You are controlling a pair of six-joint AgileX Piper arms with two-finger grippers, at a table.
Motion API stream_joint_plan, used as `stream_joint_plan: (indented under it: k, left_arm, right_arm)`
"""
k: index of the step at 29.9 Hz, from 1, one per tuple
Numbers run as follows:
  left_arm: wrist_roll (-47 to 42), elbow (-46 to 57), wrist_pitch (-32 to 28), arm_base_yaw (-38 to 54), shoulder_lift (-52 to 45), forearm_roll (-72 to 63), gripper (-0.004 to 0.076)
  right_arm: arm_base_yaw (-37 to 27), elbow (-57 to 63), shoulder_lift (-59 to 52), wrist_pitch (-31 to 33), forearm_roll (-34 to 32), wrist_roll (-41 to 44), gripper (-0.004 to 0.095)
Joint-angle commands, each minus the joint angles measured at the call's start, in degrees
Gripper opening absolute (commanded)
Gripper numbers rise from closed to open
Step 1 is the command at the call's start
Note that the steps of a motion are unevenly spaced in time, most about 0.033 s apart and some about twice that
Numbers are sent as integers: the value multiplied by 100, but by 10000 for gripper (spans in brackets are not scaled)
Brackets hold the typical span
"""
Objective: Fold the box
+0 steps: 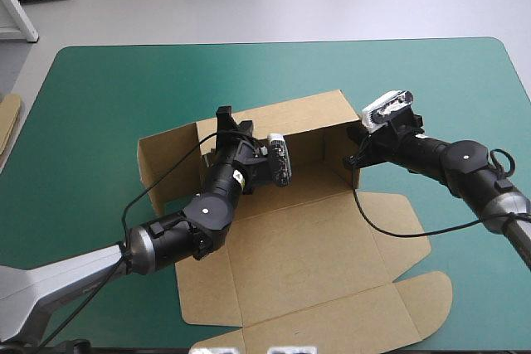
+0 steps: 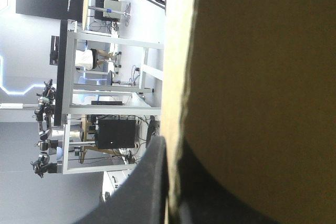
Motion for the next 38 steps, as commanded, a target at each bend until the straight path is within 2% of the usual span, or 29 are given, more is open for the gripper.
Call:
stream_joint_plan:
  k: [1, 3, 5, 6, 10, 12, 21, 26, 31, 38]
  left_arm:
    - [-64, -208, -398, -65, -190, 433, -8]
    - [-64, -206, -373, -65, -200, 422, 1]
    - [-64, -235, -338, -65, -200, 295, 71]
    - [-64, -251, -349, -76, -200, 221, 117]
    - [-64, -453, -339, -356, -200, -186, 388]
    - [-64, -509, -299, -580, -200, -363, 470]
    - [-257, -679, -386, -1703, -608, -1154, 475]
    - [-257, -1101, -433, -1682, -971, -1294, 472]
    - [-285, -1802, -560, -581, -1062, -1710, 438]
    - [-206, -2160, -1020, 1995, -1049, -3726, 431]
  right_arm:
    - [113, -135, -155, 897, 309, -270, -19]
    - [113, -135, -155, 897, 331, -270, -19]
    - [113, -135, -155, 897, 331, -270, -19]
    - [113, -135, -155, 897, 331, -270, -19]
    - [113, -135, -155, 819, 331, -210, -19]
    - [113, -135, -155, 727, 331, -71, -17]
    - [113, -135, -155, 369, 331, 93, -18]
    - [113, -135, -155, 339, 331, 179, -17]
    - [113, -135, -155, 335, 331, 244, -17]
    - [113, -135, -155, 397, 331, 372, -17]
